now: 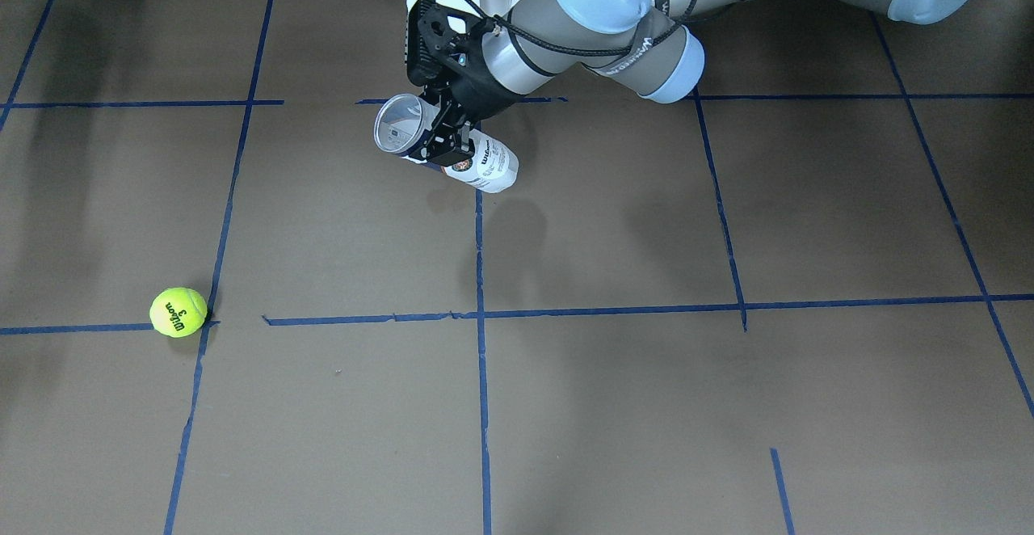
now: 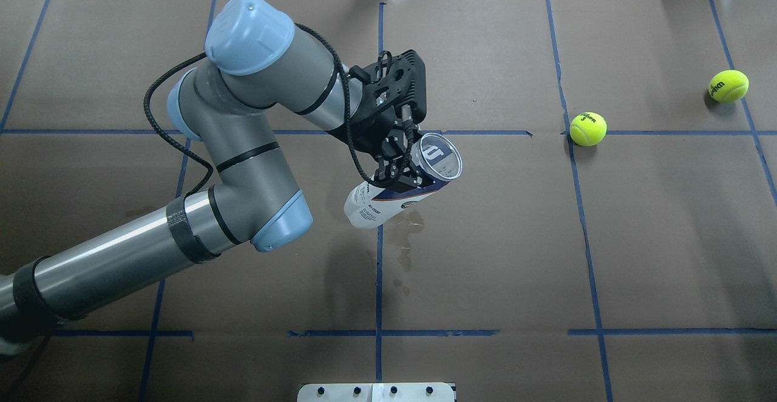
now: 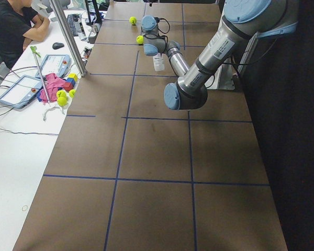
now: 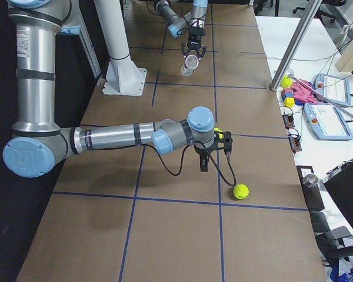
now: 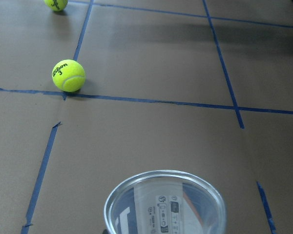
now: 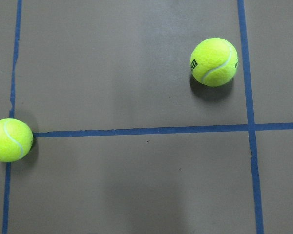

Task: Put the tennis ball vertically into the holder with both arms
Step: 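Stand the can upright with the left gripper, open end up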

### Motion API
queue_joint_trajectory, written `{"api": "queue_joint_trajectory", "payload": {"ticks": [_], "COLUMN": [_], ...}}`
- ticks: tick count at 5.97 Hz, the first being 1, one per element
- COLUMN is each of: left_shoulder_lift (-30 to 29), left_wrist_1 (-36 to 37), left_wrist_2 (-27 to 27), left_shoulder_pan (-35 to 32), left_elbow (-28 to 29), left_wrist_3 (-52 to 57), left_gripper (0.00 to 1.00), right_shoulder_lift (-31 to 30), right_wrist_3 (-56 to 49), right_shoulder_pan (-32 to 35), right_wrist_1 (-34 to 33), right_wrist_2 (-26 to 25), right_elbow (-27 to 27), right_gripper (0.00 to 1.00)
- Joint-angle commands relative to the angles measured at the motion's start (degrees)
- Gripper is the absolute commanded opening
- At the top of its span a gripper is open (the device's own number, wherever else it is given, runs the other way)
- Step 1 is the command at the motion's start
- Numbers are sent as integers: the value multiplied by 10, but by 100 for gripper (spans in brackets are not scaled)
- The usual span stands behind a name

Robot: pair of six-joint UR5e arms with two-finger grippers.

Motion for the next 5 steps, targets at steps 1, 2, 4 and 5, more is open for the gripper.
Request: {"api": "queue_joint_trajectory", "payload": {"ticks": [1,2,4,5], "left_shoulder_lift": [30,30,34,36], "left_wrist_1": [-107,-137,-280,-326], "left_wrist_2": [-2,1,26,31], "left_shoulder_pan": [0,0,1,3], "left_elbow": [4,12,63,86], "left_wrist_3": [-10,-21,-81,-86], "left_gripper": [58,58,58,58], "right_shoulder_lift": [1,1,-1,-1], "right_wrist_3": [1,1,1,1], "right_shoulder_pan": [0,0,0,0], "right_wrist_1": [0,0,1,1], "right_wrist_2": [0,1,23,25], "right_elbow": [22,27,40,47], "right_gripper": [100,100,100,100]}}
